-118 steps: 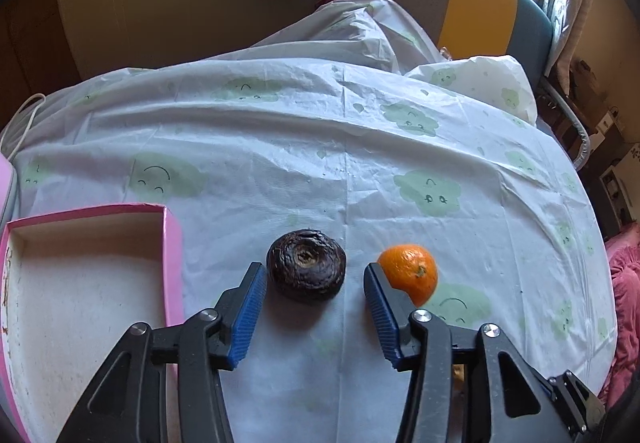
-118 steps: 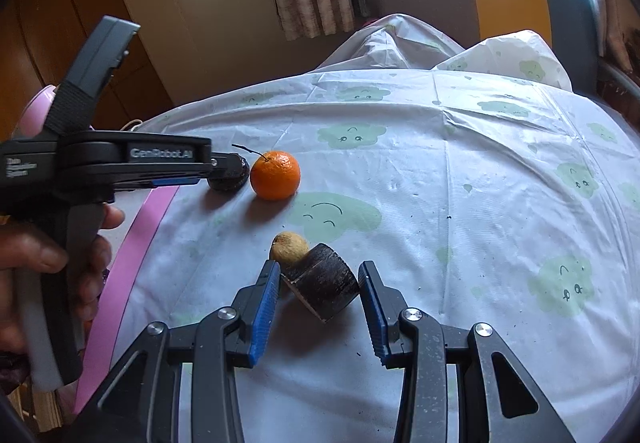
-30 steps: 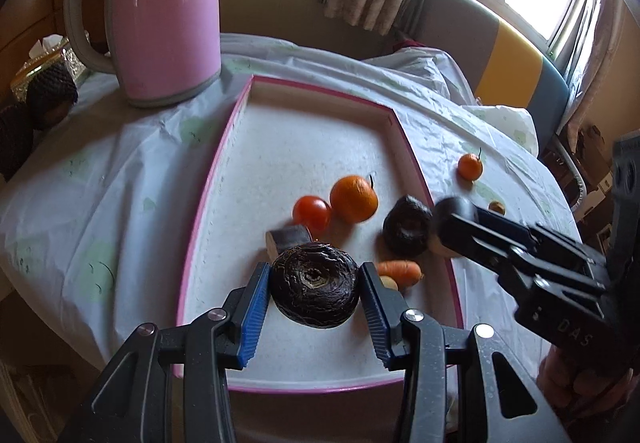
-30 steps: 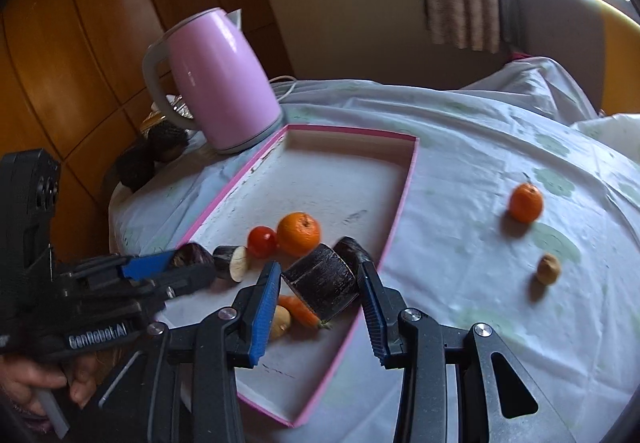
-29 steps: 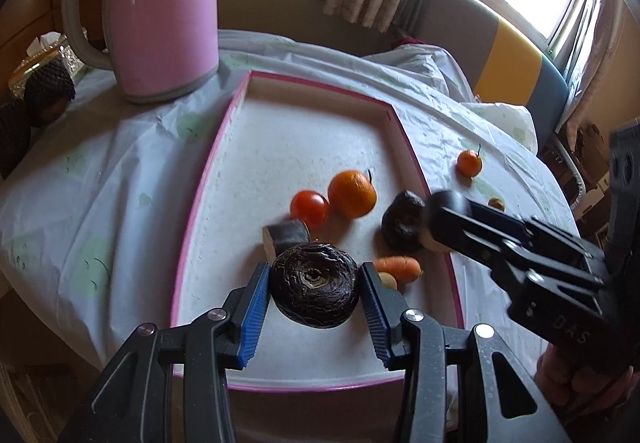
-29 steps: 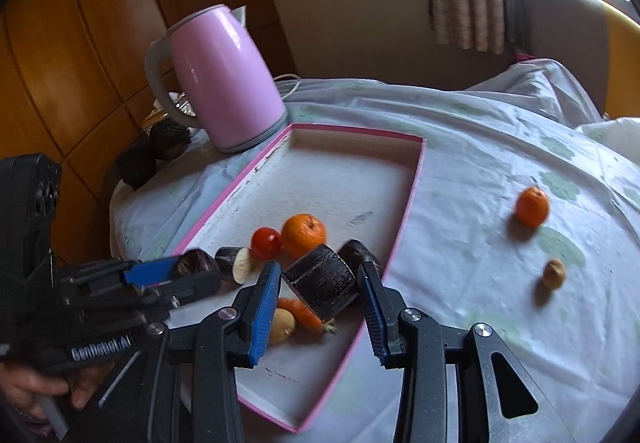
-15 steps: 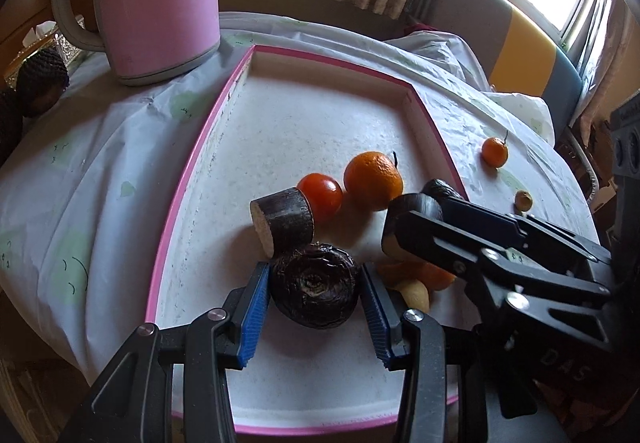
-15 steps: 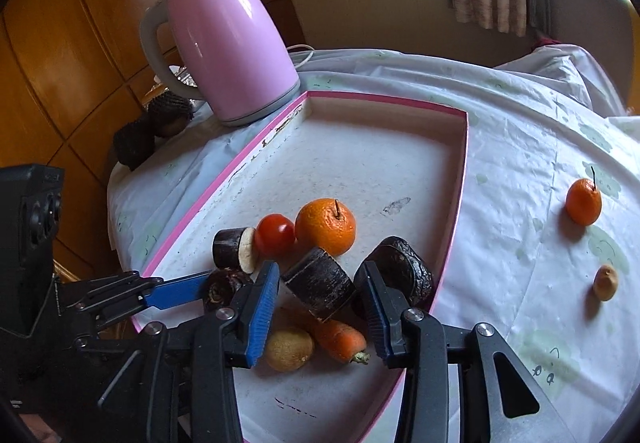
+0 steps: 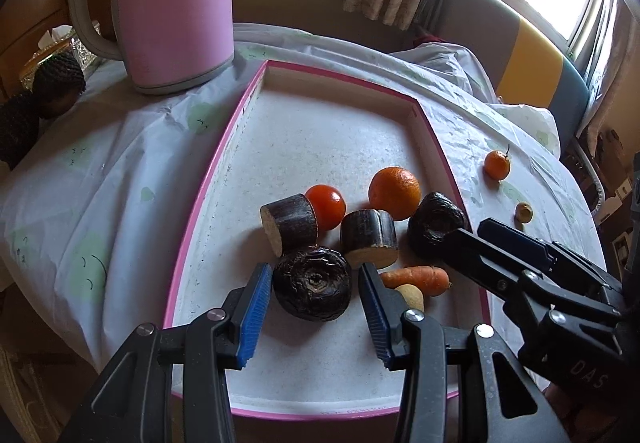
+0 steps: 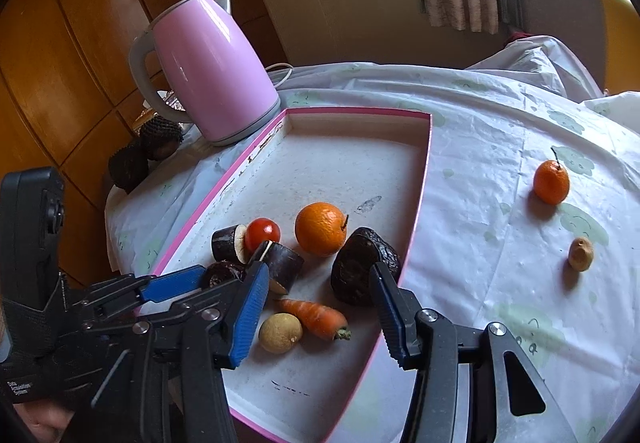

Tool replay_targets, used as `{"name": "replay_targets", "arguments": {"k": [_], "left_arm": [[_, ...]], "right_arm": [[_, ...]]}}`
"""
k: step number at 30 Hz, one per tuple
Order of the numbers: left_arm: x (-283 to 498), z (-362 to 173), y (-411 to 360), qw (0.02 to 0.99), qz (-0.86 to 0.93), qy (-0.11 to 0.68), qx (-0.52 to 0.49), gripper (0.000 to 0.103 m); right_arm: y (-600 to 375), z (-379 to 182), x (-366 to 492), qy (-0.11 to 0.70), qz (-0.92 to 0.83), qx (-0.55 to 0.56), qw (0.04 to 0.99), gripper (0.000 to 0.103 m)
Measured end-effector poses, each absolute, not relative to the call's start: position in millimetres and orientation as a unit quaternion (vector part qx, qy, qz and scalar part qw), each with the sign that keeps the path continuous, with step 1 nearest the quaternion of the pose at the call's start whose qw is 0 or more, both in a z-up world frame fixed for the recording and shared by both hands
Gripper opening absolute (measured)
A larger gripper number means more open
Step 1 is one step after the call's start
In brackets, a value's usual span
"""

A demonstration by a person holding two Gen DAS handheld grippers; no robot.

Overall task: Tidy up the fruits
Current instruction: 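Carry the beet and slice into the tray and open both grippers, then move the left gripper to a mandarin while the right gripper reaches a kiwi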

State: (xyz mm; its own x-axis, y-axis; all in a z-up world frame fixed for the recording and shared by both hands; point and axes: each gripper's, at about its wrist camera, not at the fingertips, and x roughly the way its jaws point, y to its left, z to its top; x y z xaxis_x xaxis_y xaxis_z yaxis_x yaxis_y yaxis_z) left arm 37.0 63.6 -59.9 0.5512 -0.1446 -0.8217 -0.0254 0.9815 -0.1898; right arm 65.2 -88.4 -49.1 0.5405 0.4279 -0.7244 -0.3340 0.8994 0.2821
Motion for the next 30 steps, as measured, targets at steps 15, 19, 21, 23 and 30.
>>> {"name": "replay_targets", "arguments": {"k": [15, 19, 21, 23, 30], "left_arm": [[23, -37, 58, 0.893, -0.025, 0.442, -0.074, 0.046], [20, -32, 56, 0.898, -0.025, 0.434, -0.070, 0.046], [20, -31, 55, 0.900, -0.026, 0.431, -0.067, 0.046], [19, -29, 54, 0.901, -0.027, 0.428, -0.065, 0.046], [18, -25, 46, 0.905, -0.036, 0.421, -0.055, 0.046]], "right_arm": [[-100, -41, 47, 0.412, 0.191, 0.053, 0.889, 0.061], [-103, -40, 44, 0.408, 0.186, 0.048, 0.893, 0.064], [-105, -39, 42, 0.407, 0.181, 0.048, 0.894, 0.064], [-108, -39, 41, 0.407, 0.173, 0.047, 0.896, 0.064], [-118, -40, 37, 0.404, 0.156, 0.052, 0.900, 0.068]]}}
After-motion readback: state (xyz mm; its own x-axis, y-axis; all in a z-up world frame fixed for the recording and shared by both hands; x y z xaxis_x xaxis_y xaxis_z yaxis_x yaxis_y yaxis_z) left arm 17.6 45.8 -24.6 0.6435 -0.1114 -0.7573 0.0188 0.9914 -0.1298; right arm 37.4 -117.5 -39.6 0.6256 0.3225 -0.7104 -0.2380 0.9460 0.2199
